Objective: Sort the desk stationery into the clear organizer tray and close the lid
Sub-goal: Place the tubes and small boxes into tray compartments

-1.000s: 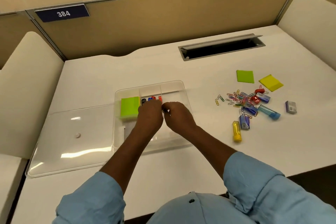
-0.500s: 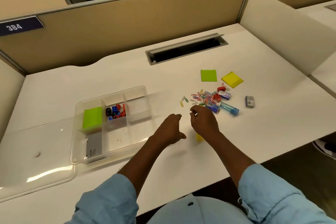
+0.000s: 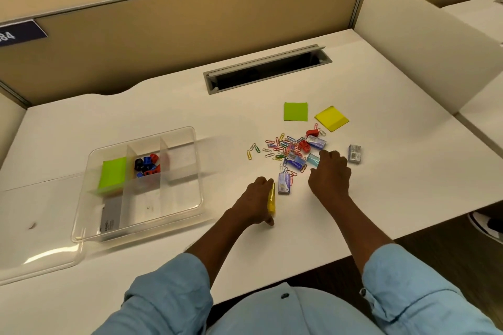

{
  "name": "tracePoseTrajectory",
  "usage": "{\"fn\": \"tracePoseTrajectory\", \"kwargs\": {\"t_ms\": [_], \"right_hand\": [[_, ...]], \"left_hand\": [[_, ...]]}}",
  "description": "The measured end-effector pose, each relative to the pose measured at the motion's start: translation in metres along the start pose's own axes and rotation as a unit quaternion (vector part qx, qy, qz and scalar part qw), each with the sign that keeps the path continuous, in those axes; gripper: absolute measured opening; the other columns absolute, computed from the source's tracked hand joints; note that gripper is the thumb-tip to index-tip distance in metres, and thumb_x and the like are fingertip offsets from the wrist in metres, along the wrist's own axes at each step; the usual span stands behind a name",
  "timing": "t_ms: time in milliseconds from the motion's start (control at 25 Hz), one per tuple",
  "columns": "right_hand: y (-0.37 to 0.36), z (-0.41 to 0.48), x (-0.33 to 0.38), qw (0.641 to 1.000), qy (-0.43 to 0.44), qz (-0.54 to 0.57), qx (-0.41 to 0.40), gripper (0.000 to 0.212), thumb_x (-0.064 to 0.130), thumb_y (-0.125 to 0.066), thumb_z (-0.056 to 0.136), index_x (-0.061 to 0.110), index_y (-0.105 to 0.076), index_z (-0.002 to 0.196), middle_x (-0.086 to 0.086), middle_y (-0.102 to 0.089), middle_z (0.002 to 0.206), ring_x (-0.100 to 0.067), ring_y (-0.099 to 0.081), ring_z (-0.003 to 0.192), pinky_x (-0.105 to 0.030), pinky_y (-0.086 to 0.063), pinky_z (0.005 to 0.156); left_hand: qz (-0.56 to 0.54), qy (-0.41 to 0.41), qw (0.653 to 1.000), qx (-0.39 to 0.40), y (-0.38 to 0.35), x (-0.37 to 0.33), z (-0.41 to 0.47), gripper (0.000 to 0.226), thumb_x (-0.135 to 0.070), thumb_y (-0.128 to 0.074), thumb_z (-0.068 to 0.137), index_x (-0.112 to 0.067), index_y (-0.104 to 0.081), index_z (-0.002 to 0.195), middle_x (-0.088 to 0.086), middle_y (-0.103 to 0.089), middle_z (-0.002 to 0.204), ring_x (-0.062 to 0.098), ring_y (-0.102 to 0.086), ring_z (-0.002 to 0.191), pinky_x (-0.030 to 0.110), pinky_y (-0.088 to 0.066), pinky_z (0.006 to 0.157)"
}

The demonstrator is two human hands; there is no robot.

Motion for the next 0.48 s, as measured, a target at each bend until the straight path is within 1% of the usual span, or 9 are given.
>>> {"fn": "tracePoseTrajectory", "kwargs": {"t_ms": [80, 200, 280, 360, 400, 480], "right_hand": [[-0.005, 0.005, -0.006, 1.000, -0.002, -0.012, 0.025, 0.055, 0.025, -0.065, 0.085, 0.013, -0.041, 0.133, -0.011, -0.048, 0.130, -0.029, -0.047, 0.118, -0.040, -0.043, 0.091], [-0.013, 0.007, -0.007, 0.999, 0.011, -0.027, 0.042, 0.049, 0.021, -0.060, 0.089, 0.013, -0.040, 0.132, -0.010, -0.049, 0.129, -0.028, -0.047, 0.118, -0.038, -0.042, 0.092], [-0.015, 0.008, -0.009, 0.998, 0.019, -0.040, 0.042, 0.044, 0.016, -0.058, 0.089, 0.013, -0.042, 0.130, -0.009, -0.051, 0.126, -0.027, -0.048, 0.116, -0.037, -0.042, 0.090], [-0.017, 0.009, -0.014, 0.998, 0.013, -0.046, 0.045, 0.042, 0.011, -0.057, 0.089, 0.012, -0.043, 0.128, -0.009, -0.053, 0.124, -0.027, -0.050, 0.114, -0.037, -0.043, 0.089], [-0.017, 0.009, -0.016, 0.998, 0.009, -0.038, 0.045, 0.042, 0.010, -0.057, 0.089, 0.012, -0.043, 0.128, -0.010, -0.053, 0.123, -0.028, -0.050, 0.114, -0.037, -0.043, 0.089], [-0.017, 0.007, -0.018, 0.999, 0.004, -0.007, 0.037, 0.043, 0.009, -0.058, 0.087, 0.010, -0.043, 0.128, -0.012, -0.053, 0.123, -0.029, -0.050, 0.113, -0.037, -0.045, 0.087]], "left_hand": [[-0.017, 0.008, 1.000, -0.023, 0.002, 0.000, 0.001, 0.104, -0.025, -0.084, 0.064, -0.016, -0.021, 0.146, 0.005, -0.026, 0.149, 0.024, -0.032, 0.135, 0.035, -0.035, 0.111], [-0.048, 0.016, 0.998, -0.045, 0.004, 0.003, 0.002, 0.096, -0.021, -0.083, 0.066, -0.017, -0.027, 0.143, 0.005, -0.031, 0.146, 0.023, -0.037, 0.132, 0.033, -0.039, 0.108], [-0.065, 0.016, 0.996, -0.066, 0.007, 0.004, 0.001, 0.090, -0.019, -0.083, 0.065, -0.016, -0.030, 0.139, 0.006, -0.035, 0.140, 0.021, -0.042, 0.125, 0.028, -0.041, 0.100], [-0.083, 0.017, 0.992, -0.094, 0.012, 0.006, -0.002, 0.086, -0.018, -0.083, 0.064, -0.014, -0.033, 0.133, 0.006, -0.038, 0.134, 0.020, -0.044, 0.118, 0.024, -0.039, 0.092], [-0.096, 0.018, 0.990, -0.106, 0.014, 0.008, -0.004, 0.086, -0.018, -0.084, 0.062, -0.013, -0.033, 0.132, 0.006, -0.038, 0.133, 0.020, -0.044, 0.118, 0.023, -0.038, 0.091], [-0.125, 0.026, 0.984, -0.124, 0.021, 0.013, -0.007, 0.093, -0.018, -0.086, 0.060, -0.012, -0.031, 0.136, 0.006, -0.036, 0.138, 0.023, -0.045, 0.120, 0.027, -0.039, 0.099]]}}
Point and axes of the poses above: each hand's wrist, its own z-axis towards the middle knuckle, its own y-axis out of the back of the hand, x = y × z, the point moved 9 cm from there along z, towards the middle knuckle
